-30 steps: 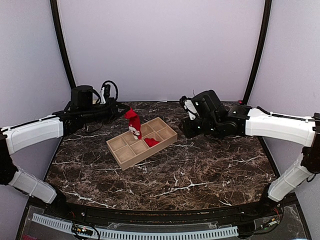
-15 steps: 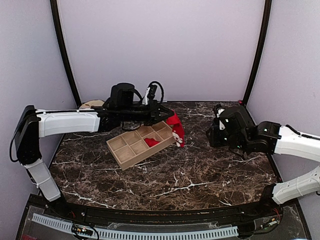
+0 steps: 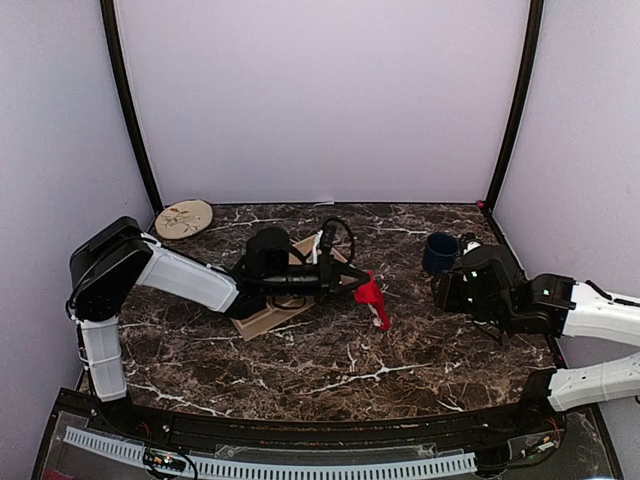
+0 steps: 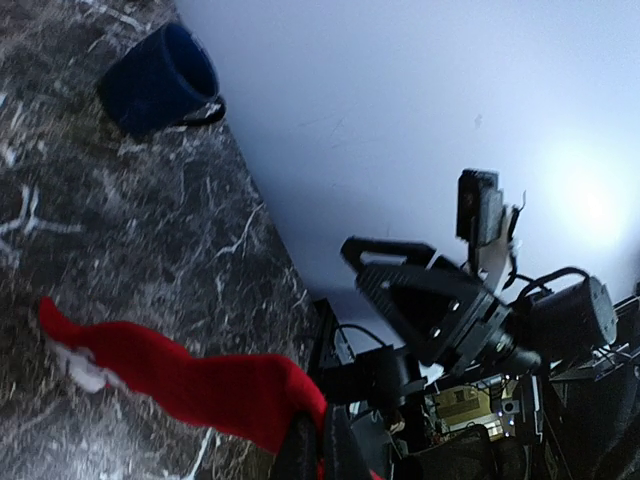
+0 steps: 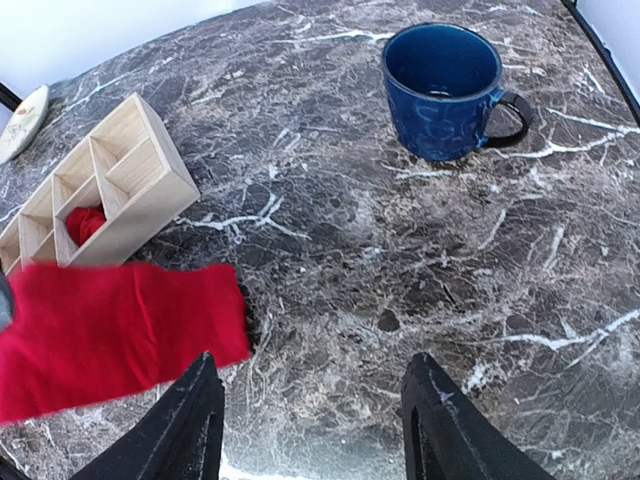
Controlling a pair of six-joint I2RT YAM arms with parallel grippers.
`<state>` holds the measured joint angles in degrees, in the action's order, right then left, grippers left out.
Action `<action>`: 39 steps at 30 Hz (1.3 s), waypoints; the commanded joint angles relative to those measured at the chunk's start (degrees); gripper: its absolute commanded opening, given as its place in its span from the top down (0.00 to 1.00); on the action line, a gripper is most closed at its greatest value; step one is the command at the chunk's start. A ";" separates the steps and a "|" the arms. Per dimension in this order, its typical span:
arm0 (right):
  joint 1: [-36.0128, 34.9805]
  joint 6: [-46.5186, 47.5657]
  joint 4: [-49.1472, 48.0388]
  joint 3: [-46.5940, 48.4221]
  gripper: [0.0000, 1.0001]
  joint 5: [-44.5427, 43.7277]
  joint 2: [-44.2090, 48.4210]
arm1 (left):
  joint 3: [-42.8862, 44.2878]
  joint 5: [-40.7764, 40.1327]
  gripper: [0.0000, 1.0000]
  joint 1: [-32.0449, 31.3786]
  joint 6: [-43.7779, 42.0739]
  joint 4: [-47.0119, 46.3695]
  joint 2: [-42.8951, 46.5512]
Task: Roll the socks
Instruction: Move the sock to the center of the board.
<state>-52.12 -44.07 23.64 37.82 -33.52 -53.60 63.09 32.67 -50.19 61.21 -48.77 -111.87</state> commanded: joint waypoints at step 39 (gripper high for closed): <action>-8.65 -12.80 -27.39 -2.87 0.13 19.74 -24.35 | -35.45 -19.42 0.97 -6.93 -4.66 28.88 31.04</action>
<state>-60.05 -45.84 2.37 37.82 -18.17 -79.11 29.04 14.35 -56.60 57.01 -23.18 -83.24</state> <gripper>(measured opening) 0.881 0.039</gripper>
